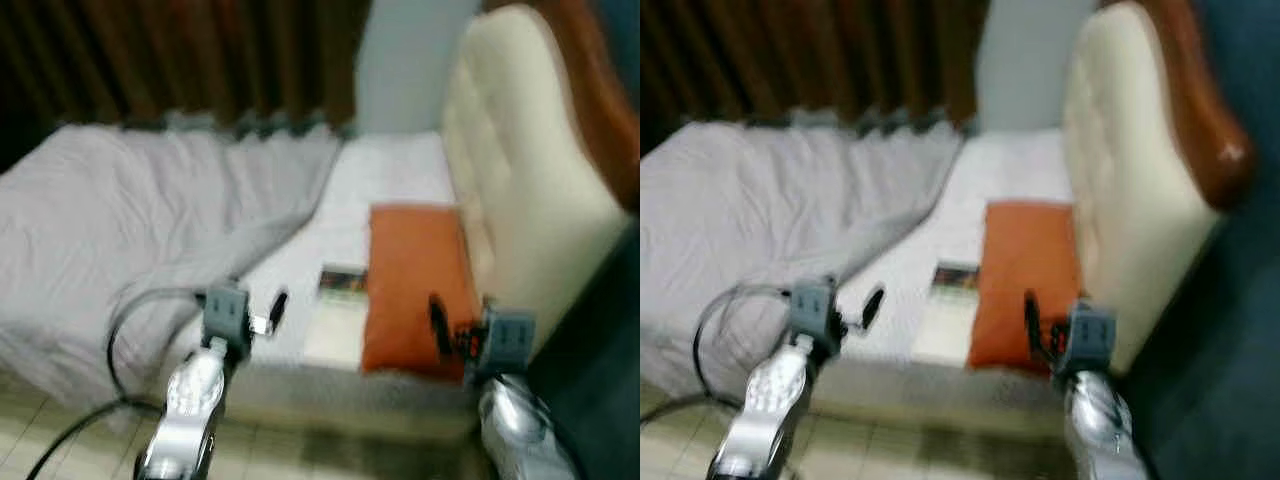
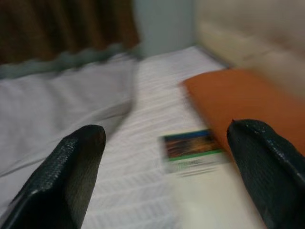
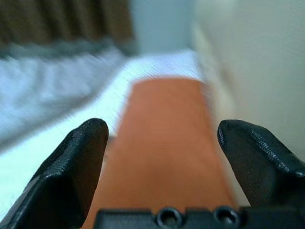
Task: Clean up the room
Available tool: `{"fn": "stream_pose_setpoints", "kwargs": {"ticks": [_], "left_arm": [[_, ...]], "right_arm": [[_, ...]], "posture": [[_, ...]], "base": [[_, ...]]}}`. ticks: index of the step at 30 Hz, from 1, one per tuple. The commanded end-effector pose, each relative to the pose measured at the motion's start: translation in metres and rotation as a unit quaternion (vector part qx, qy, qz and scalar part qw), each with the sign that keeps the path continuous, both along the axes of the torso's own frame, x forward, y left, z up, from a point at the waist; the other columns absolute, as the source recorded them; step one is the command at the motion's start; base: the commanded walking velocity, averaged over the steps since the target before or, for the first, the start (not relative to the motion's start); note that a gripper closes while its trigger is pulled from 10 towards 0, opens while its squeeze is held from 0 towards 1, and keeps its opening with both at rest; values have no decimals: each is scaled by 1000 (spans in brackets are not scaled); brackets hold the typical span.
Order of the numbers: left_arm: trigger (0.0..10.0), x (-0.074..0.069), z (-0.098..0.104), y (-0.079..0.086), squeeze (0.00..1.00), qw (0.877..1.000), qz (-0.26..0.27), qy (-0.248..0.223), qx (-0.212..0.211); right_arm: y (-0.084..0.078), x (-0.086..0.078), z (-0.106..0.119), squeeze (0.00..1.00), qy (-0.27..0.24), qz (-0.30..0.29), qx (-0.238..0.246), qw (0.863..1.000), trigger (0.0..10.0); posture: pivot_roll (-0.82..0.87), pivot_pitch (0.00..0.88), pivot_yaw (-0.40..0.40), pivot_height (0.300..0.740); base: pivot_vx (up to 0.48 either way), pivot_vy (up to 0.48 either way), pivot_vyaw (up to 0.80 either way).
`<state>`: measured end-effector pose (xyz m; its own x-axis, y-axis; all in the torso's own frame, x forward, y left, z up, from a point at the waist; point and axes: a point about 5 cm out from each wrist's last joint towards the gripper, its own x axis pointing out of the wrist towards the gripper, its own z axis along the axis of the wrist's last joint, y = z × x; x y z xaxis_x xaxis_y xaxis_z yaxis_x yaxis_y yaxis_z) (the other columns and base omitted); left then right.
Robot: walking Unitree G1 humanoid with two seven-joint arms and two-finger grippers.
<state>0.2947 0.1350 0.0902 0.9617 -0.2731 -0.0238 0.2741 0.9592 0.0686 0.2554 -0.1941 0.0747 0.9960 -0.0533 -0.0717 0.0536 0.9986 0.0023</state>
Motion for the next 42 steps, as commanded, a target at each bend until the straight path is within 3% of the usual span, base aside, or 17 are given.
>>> {"fn": "stream_pose_setpoints", "kwargs": {"ticks": [1,6,10,19,23,24,27,34,42], "left_arm": [[10000,2,-6,-1,0,1000,2,20,-8],[10000,4,-14,0,0,999,21,39,-7],[10000,1,-16,-4,0,999,37,29,12],[10000,-9,-18,2,0,998,61,25,-8],[10000,-18,-16,4,0,999,40,6,-6],[10000,-23,-14,4,0,1000,30,3,-9],[10000,-21,-16,5,0,999,37,13,-9],[10000,-14,-16,3,0,999,44,22,-15],[10000,-9,-19,2,0,999,39,29,-1]], "right_arm": [[-3,7,-5,0,20,5,-10,1000,10000],[3,10,-11,0,29,26,-20,999,10000],[6,11,-17,0,46,43,-24,998,10000],[2,7,-24,0,56,49,-25,997,10000],[-15,-6,-23,0,37,-3,-65,997,10000],[-22,-20,-30,0,53,-17,-89,994,10000],[-20,-26,-40,0,77,-5,-93,993,10000],[-15,-1,-27,0,46,6,-97,994,10000],[-14,8,-25,0,41,12,-97,994,10000]], "posture": [[-93,0,76,740],[-96,0,76,740],[-94,0,74,740],[-67,0,44,740],[-50,0,17,740],[-45,0,12,740],[-45,0,10,740],[-51,0,20,740],[-50,0,27,740]], "base": [[0,480,-800],[0,480,-800],[0,0,0],[0,0,0],[0,0,0],[0,0,0],[382,165,0],[404,258,0],[394,273,0]]}}
